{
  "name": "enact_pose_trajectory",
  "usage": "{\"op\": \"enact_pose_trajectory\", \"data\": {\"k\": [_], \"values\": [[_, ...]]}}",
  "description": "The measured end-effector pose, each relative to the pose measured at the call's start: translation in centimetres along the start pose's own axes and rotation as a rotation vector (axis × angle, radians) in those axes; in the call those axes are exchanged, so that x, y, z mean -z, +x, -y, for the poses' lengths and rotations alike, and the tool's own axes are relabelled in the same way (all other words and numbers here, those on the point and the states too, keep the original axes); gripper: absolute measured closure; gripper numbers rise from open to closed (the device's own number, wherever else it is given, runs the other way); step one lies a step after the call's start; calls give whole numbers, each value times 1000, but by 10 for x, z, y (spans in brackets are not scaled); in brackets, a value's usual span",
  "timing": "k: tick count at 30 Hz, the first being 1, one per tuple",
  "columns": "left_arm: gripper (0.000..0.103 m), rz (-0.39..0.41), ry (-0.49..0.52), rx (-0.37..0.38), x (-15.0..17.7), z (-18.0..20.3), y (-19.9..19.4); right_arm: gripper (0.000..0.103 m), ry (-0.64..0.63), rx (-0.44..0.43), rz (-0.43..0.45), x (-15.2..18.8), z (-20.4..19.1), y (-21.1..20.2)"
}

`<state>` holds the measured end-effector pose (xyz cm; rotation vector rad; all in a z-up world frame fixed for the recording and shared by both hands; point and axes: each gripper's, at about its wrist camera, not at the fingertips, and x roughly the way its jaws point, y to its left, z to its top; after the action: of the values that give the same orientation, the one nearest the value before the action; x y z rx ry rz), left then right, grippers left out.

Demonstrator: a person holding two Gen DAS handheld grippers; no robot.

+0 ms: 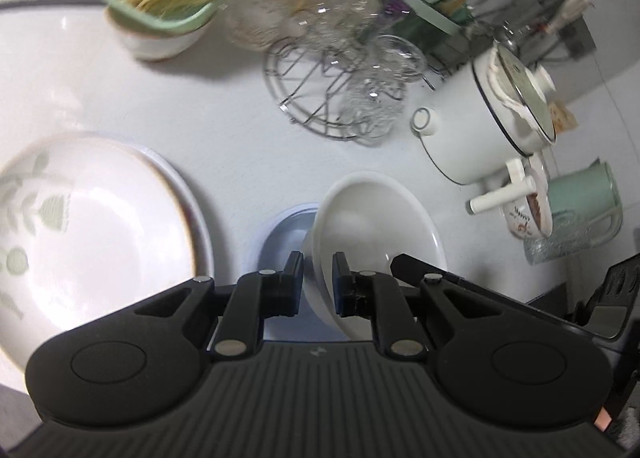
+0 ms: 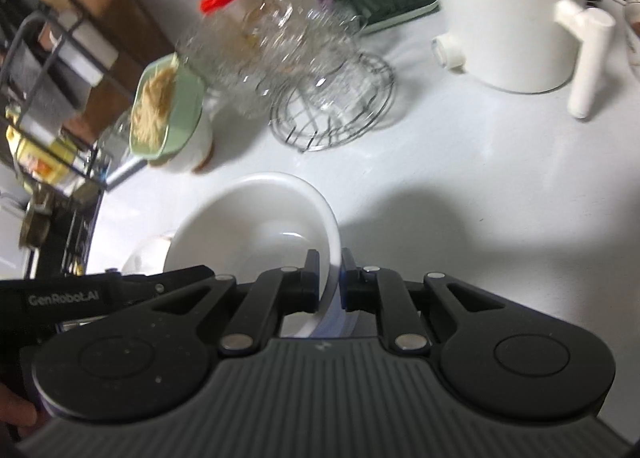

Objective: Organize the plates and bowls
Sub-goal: 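Lift the white bowl with the left gripper and carry it to the pale-blue bowls, then lower the white bowl into the pale-blue bowls and open the left gripper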

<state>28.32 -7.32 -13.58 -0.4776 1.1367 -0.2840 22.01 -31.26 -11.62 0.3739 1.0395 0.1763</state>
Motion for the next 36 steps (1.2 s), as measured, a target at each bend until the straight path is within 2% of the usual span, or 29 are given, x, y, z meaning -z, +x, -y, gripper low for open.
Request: {"op": "enact_pose_trajectory", "data": {"k": [9, 10, 12, 14, 15, 16, 22, 25, 28, 32, 34, 36], "values": [[86, 0, -38, -15, 1, -24, 2, 89, -40, 24, -71, 10, -10, 22], [83, -1, -39, -19, 0, -26, 1, 89, -34, 31, -68, 9, -10, 23], [71, 7, -28, -21, -1, -27, -2, 88, -19, 47, -61, 8, -9, 22], [65, 20, -12, -20, -2, -28, -4, 81, 13, 32, -53, 7, -4, 19], [64, 18, -10, -23, -2, -28, -3, 67, 37, 25, -49, 6, -1, 17], [64, 15, -9, -27, -3, -29, -3, 58, 59, 17, -40, 5, 2, 14], [59, 28, -2, -36, -5, -29, -5, 58, 102, 27, -26, 8, 15, 18], [56, 33, 8, -36, -5, -26, -6, 59, 144, 26, -52, 10, 22, 33], [52, 36, 23, -9, -4, -23, -5, 60, 207, -20, -92, 12, 29, 47], [44, 28, 47, -12, -3, -18, -3, 60, 210, 7, -91, 14, 25, 54], [43, 24, 58, -16, -3, -16, -2, 67, 226, 9, -100, 16, 26, 59], [42, 23, 64, -23, -4, -14, -1, 68, 232, 10, -108, 18, 27, 63]]}}
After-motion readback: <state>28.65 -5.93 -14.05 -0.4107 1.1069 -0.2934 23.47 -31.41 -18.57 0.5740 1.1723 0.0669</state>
